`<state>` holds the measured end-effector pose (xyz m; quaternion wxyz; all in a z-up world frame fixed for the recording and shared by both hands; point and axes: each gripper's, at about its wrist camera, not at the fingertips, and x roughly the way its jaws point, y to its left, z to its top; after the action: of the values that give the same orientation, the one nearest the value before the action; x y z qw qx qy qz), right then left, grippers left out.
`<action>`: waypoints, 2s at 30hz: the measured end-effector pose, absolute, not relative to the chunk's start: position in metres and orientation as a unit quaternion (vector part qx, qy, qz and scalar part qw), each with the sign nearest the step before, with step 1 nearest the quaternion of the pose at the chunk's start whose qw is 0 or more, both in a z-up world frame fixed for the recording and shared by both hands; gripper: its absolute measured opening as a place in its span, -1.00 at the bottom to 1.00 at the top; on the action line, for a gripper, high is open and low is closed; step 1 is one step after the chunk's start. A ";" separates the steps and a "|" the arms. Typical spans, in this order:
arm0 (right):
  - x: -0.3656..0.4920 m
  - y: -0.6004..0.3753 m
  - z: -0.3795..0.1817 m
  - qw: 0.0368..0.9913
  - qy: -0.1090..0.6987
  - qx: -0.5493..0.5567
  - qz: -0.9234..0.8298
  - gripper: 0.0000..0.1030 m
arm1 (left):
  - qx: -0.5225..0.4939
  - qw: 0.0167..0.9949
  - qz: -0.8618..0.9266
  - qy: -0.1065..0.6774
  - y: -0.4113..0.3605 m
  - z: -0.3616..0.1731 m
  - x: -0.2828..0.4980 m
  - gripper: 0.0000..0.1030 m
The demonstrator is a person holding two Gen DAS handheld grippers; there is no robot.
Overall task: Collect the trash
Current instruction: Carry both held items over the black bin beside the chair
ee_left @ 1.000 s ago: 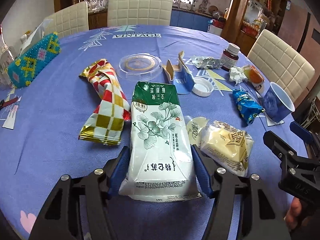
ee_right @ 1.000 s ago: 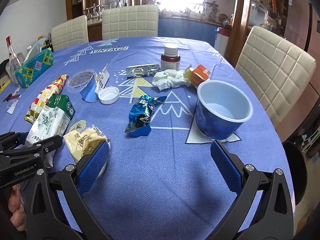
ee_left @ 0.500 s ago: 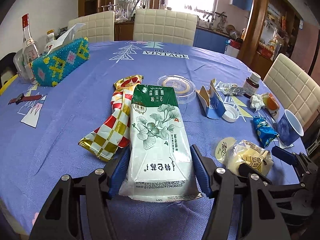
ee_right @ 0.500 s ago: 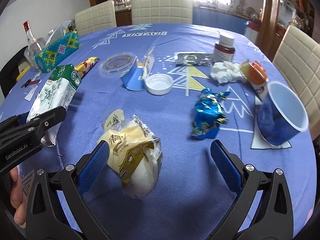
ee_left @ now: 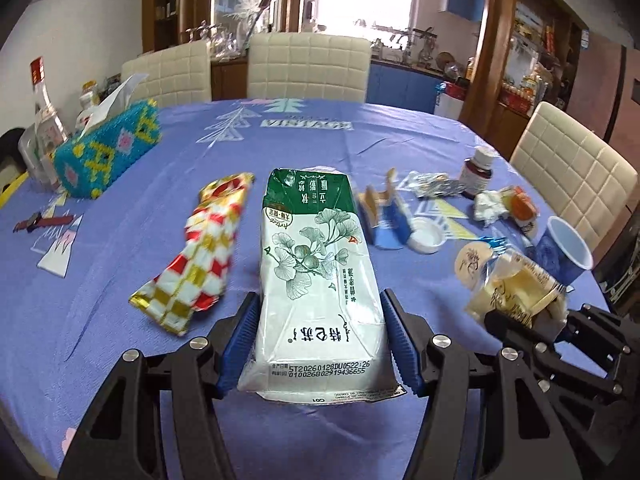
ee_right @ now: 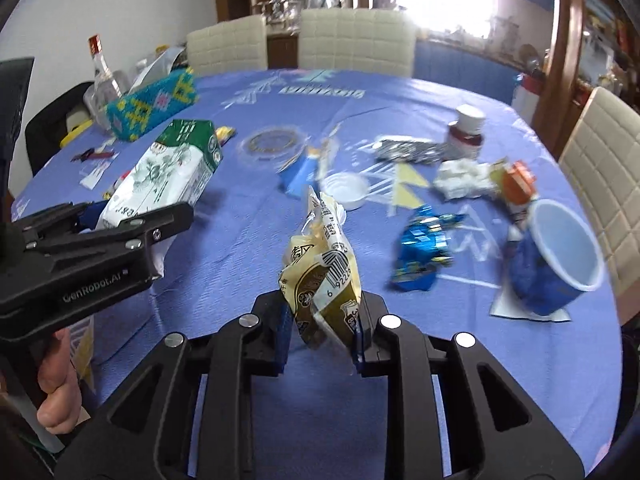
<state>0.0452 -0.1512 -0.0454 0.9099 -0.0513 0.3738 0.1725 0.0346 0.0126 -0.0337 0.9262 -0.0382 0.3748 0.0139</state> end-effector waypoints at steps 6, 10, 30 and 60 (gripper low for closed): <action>0.043 -0.208 -0.017 0.933 0.339 -0.027 0.115 -0.51 | -0.010 0.936 -0.026 0.350 -0.045 -0.015 0.044 0.14; 0.042 -0.250 -0.007 0.943 0.325 -0.013 0.071 -0.51 | 0.014 0.939 -0.057 0.338 -0.094 -0.007 0.052 0.14; 0.030 -0.459 -0.011 0.932 0.325 0.070 -0.141 -0.49 | 0.081 0.925 -0.211 0.306 -0.321 0.015 0.066 0.15; -0.002 -0.584 -0.023 0.907 0.271 0.122 -0.298 0.94 | 0.104 0.906 -0.286 0.294 -0.432 0.017 0.049 0.15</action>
<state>-0.0021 -0.5843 -0.0225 0.9071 0.1220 0.2708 -0.2982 0.0487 -0.4322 0.0172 0.9060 0.1040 0.2945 -0.2857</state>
